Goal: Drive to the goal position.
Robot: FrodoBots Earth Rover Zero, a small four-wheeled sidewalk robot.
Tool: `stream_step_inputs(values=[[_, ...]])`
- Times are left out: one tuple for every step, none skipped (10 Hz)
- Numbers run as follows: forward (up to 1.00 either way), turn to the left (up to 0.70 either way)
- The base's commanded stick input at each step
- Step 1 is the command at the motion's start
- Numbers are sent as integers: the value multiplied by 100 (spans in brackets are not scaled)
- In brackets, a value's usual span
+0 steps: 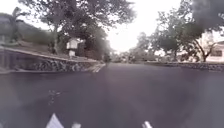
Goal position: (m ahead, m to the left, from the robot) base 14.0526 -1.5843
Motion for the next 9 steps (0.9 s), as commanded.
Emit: stream_step_inputs(values=[[50, 0], [50, 0], [50, 0], [50, 0], [50, 0], [50, 0], [50, 0], [50, 0], [50, 0]])
